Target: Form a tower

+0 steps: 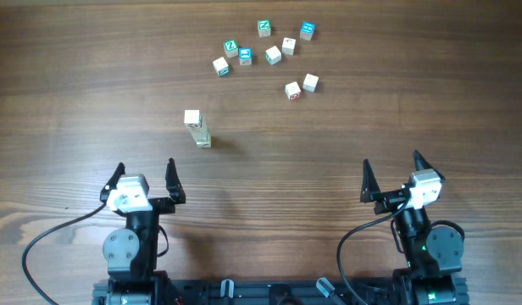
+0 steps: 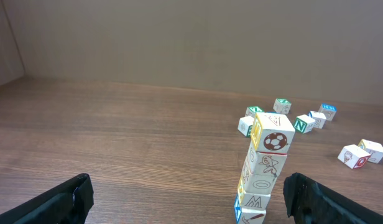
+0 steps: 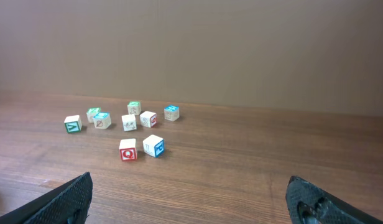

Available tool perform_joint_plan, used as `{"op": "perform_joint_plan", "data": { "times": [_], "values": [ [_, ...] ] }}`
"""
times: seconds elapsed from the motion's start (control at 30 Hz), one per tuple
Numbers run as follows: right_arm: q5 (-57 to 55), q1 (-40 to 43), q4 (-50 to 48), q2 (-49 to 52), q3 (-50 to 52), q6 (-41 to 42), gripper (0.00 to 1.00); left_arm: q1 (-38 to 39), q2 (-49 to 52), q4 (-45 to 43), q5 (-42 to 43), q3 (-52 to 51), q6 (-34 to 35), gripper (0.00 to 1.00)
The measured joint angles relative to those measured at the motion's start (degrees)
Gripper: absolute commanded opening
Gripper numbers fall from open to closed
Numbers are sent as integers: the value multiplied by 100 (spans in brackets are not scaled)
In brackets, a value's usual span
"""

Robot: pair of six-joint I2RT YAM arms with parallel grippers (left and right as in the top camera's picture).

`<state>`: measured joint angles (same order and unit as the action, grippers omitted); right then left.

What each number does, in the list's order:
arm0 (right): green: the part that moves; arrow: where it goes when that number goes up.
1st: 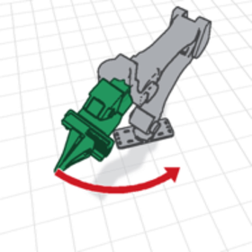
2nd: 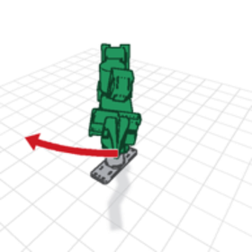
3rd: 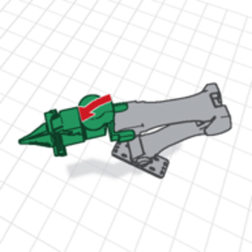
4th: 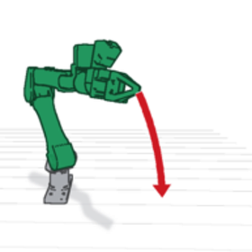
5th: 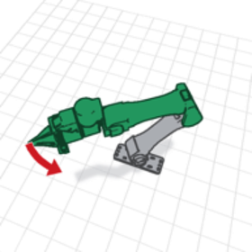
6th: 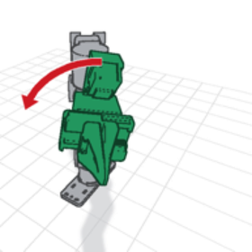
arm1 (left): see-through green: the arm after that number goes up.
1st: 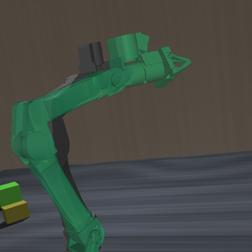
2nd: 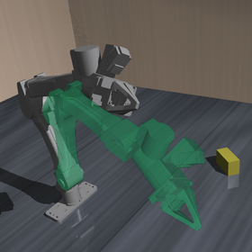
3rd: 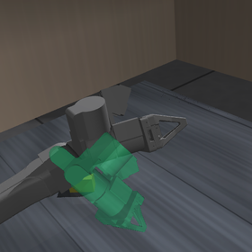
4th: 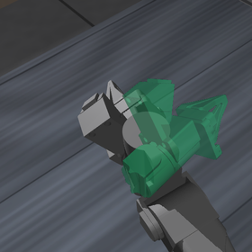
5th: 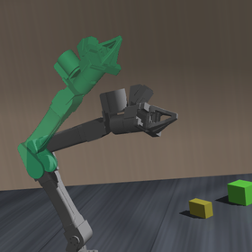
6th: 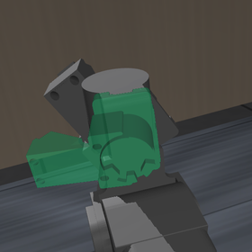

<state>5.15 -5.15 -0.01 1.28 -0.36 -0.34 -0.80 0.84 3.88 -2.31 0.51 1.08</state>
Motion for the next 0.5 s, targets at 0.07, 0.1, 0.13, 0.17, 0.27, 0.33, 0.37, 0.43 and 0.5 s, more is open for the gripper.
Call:
{"op": "perform_joint_plan", "data": {
  "times": [0.07,0.1,0.13,0.17,0.27,0.33,0.37,0.43,0.5],
  "values": [
    [0,0,0,0,0,0,100,0,0,0,0,0,0,100],
    [0,0,0,0,0,0,100,0,0,0,0,0,0,100],
    [0,0,0,0,0,0,100,0,0,0,0,0,0,100],
    [0,0,0,0,0,0,100,0,0,0,0,0,0,100],
    [0,0,0,0,0,0,100,-2,0,0,0,0,0,100],
    [2,0,0,0,0,0,100,0,0,0,0,0,0,100],
    [0,0,0,0,0,0,100,0,0,0,0,0,0,100],
    [0,0,0,0,0,0,100,0,0,0,0,0,2,100],
    [0,0,0,0,0,0,100,0,0,0,0,0,0,100]
  ]
}}
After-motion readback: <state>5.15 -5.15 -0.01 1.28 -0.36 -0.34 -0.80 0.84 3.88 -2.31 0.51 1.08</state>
